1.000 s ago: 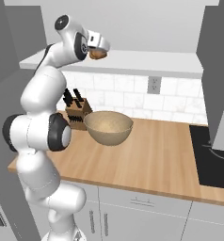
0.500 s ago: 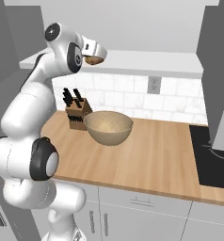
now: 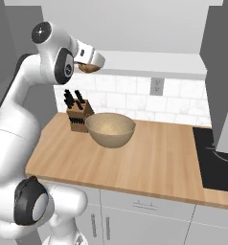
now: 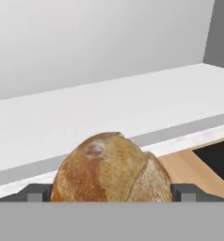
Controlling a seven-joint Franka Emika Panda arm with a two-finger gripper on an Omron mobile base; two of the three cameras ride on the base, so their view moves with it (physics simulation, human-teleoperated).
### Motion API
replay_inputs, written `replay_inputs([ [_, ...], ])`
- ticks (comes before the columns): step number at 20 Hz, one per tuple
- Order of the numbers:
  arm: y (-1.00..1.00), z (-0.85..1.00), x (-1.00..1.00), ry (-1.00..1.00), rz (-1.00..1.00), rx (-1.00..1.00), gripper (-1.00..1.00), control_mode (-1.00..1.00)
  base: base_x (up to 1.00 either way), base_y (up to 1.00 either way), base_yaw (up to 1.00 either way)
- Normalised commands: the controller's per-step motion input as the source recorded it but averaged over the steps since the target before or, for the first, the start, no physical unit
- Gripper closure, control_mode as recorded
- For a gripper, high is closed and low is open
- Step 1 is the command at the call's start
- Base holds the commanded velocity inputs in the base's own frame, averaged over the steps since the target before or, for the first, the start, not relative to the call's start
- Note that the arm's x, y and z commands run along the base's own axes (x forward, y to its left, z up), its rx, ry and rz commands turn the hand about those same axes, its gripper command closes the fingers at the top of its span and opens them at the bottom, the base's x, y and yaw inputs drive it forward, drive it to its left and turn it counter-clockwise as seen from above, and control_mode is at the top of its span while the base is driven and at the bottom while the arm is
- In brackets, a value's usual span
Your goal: Open the cabinet, pick up the bread from the cabinet and place it in the basket. Then move the basket to the dining counter.
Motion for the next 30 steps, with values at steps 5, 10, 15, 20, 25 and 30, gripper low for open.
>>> replay_inputs([
  [5, 0.0, -0.03, -1.0, 0.0, 0.1, 0.0, 1.0, -1.0, 0.0, 0.0, 0.0],
  [10, 0.0, -0.23, -1.0, 0.01, 0.05, 0.0, 1.0, -1.0, 0.0, 0.0, 0.0],
  [15, 0.0, -0.58, -1.0, 0.0, 0.0, 0.0, 1.0, -1.0, 0.0, 0.0, 0.0],
  [20, 0.0, -0.81, -0.53, 0.02, 0.0, -0.04, 1.0, -1.0, 0.0, 0.0, 0.0],
  [25, 0.0, -0.69, 0.08, 0.01, -0.03, -0.06, 1.0, -1.0, 0.0, 0.0, 0.0],
  [30, -0.04, -0.51, 0.39, 0.0, -0.03, -0.04, 1.0, -1.0, 0.0, 0.0, 0.0],
])
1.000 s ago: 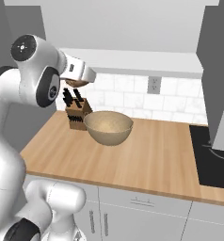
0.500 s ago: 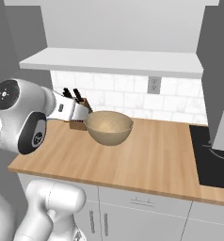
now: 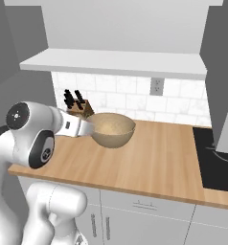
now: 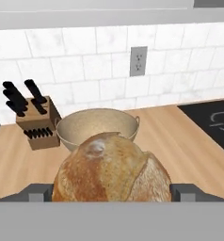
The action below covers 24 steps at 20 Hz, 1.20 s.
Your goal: Open the cabinet, pick up the bread from the cabinet and place it in the basket. Then move the basket to the dining counter.
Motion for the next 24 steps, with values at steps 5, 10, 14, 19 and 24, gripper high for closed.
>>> replay_inputs([
  [5, -0.01, -0.4, 0.68, 0.06, -0.01, -0.01, 1.0, -1.0, 0.0, 0.0, 0.0],
  [10, -0.05, -0.39, 0.81, 0.1, 0.0, 0.0, 1.0, -1.0, 0.0, 0.0, 0.0],
  [14, -0.06, -0.25, 0.8, 0.06, 0.0, 0.0, 1.0, -1.0, 0.0, 0.0, 0.0],
  [19, -0.15, -0.14, 0.72, 0.04, 0.0, 0.0, 1.0, -1.0, 0.0, 0.0, 0.0],
  [24, -0.11, -0.22, 0.53, 0.08, 0.0, 0.01, 1.0, -1.0, 0.0, 0.0, 0.0],
])
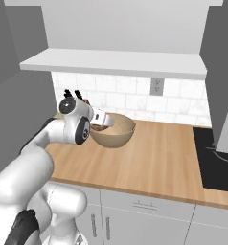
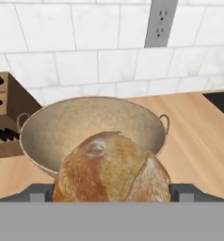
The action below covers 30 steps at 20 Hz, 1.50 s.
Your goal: Open the cabinet, pick up the bread from the cabinet and place it in the basket. Then move the basket to the dining counter.
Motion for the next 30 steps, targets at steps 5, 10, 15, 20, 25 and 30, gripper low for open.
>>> replay_inputs([
  [5, -0.03, -0.35, 0.47, 0.15, 0.0, 0.0, 1.0, -1.0, 0.0, 0.0, 0.0],
  [10, -0.03, -0.39, 0.5, 0.16, 0.0, 0.0, 1.0, -1.0, 0.0, 0.0, 0.0],
  [15, -0.02, -0.39, 0.36, 0.08, 0.0, 0.0, 1.0, -1.0, 0.0, 0.0, 0.0],
  [20, 0.0, -0.34, 0.17, 0.04, 0.0, 0.0, 1.0, -1.0, 0.0, 0.0, 0.0],
  [25, -0.02, -0.01, 0.0, 0.0, 0.0, 0.01, 1.0, -1.0, 0.0, 0.0, 0.0],
  [30, 0.0, 0.0, 0.0, 0.0, 0.0, 0.0, -1.0, -1.0, 0.0, 0.0, 0.0],
])
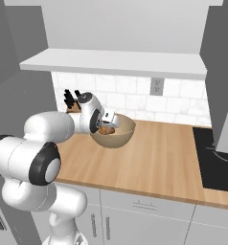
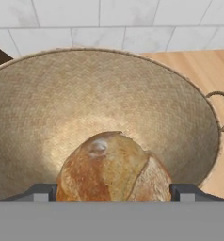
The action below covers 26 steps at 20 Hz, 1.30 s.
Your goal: Open the cabinet, pick up the bread from the cabinet and place it in the basket. Then move the basket to the dining counter.
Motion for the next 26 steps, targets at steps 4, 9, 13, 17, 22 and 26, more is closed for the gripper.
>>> replay_inputs([
  [4, 0.0, 0.0, 0.0, 0.0, 0.01, 0.0, -1.0, -1.0, 0.0, 0.0, 0.0],
  [9, 0.0, 0.0, 0.02, 0.0, 0.01, 0.0, -1.0, -1.0, 0.0, 0.0, 0.0],
  [13, 0.0, 0.0, 0.15, 0.0, 0.02, 0.0, -1.0, -1.0, 0.0, 0.0, 0.0],
  [17, 0.0, 0.0, 0.11, 0.0, 0.03, 0.0, -1.0, -1.0, 0.0, 0.0, 0.0],
  [22, 0.0, 0.0, 0.0, 0.0, 0.0, 0.0, -1.0, -1.0, 0.0, 0.0, 0.0],
  [26, 0.0, 0.0, -0.37, 0.0, 0.0, 0.0, -1.0, -1.0, 0.0, 0.0, 0.0],
])
